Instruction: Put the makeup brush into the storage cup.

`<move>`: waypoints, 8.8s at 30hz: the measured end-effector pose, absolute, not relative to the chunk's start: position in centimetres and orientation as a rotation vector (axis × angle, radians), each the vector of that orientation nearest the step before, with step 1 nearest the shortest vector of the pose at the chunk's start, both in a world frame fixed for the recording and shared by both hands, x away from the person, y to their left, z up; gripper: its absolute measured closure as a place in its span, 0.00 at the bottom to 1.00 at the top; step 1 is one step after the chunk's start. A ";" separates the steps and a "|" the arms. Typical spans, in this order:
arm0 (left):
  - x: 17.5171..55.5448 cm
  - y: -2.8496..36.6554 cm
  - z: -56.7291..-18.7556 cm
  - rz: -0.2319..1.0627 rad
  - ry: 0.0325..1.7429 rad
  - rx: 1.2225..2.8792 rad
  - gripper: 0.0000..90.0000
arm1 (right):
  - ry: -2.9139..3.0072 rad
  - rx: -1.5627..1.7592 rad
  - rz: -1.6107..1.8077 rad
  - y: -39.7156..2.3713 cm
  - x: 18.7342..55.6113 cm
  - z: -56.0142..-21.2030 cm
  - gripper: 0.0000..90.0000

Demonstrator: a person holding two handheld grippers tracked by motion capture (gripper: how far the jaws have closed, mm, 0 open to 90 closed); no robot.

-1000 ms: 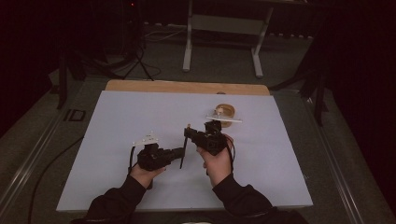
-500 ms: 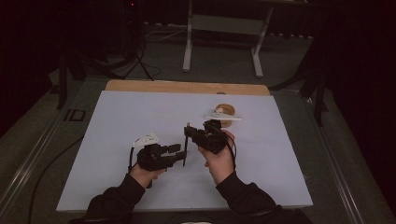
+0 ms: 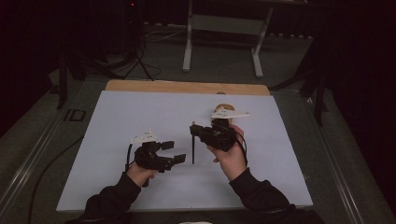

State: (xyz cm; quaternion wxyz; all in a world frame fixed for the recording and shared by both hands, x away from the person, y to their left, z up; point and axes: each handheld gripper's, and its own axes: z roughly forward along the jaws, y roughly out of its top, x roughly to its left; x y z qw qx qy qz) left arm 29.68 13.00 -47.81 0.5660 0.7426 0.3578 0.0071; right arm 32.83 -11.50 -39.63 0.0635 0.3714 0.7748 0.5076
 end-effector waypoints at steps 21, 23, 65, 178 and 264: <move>28.8 14.3 -48.0 0.163 0.767 1.808 0.01 | 2.316 0.989 1.479 -18.0 32.0 -38.2 0.93; 28.7 14.6 -48.1 0.162 0.764 1.807 0.01 | 2.306 0.968 1.459 -18.6 31.9 -38.1 0.93; 28.2 15.0 -49.6 0.181 0.708 1.790 0.01 | 2.022 1.001 1.446 -22.8 38.9 -33.3 0.93; 28.1 15.4 -49.7 0.227 0.677 1.795 0.01 | 2.241 1.220 1.349 -19.7 48.4 -41.1 0.12; 25.0 23.1 -50.7 0.268 0.710 1.835 0.01 | 2.547 0.771 1.585 -27.3 31.4 -48.7 0.14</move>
